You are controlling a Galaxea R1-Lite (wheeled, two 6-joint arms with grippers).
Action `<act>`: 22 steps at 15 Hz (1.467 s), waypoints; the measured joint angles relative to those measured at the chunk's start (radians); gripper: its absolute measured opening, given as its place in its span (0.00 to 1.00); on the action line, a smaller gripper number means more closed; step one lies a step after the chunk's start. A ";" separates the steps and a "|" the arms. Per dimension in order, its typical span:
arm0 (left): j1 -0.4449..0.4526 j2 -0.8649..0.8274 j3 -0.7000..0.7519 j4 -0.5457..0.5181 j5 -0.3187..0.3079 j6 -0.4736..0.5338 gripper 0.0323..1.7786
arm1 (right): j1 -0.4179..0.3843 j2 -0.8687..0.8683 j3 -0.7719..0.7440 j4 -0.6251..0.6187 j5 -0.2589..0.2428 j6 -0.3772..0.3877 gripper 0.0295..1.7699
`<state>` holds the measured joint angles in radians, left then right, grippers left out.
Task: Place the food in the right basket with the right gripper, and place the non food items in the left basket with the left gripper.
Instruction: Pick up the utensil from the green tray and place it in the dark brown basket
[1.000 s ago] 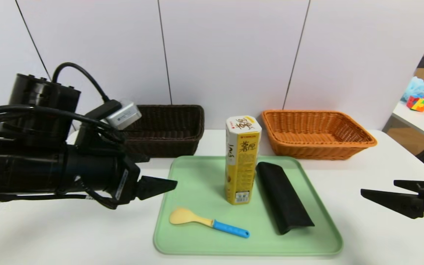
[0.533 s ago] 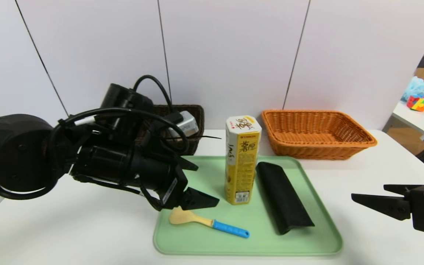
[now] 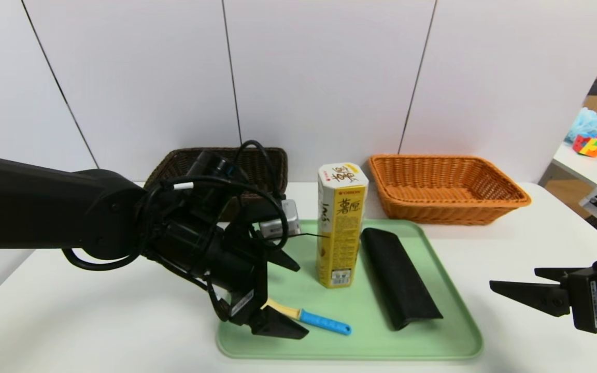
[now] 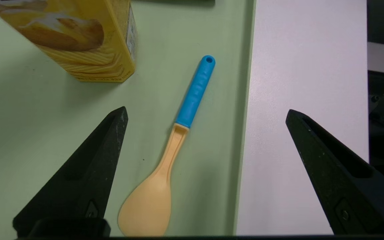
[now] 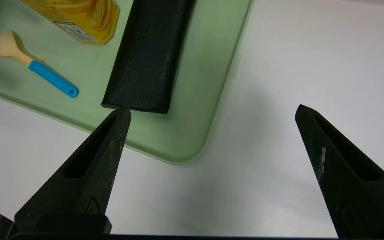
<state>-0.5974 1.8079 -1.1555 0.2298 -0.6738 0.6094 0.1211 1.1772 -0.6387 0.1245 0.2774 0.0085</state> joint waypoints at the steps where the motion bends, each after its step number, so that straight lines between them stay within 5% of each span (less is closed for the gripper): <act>1: 0.000 0.020 -0.003 0.002 -0.002 0.037 0.95 | 0.000 0.002 0.001 0.000 0.002 0.000 0.96; 9: 0.001 0.137 -0.016 0.004 -0.075 0.247 0.95 | 0.000 0.003 0.014 0.000 0.003 -0.001 0.96; 22: 0.041 0.215 -0.081 0.011 -0.115 0.278 0.95 | 0.000 0.003 0.073 -0.093 0.003 0.000 0.96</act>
<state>-0.5560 2.0230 -1.2362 0.2413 -0.7885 0.8874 0.1206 1.1800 -0.5662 0.0317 0.2804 0.0085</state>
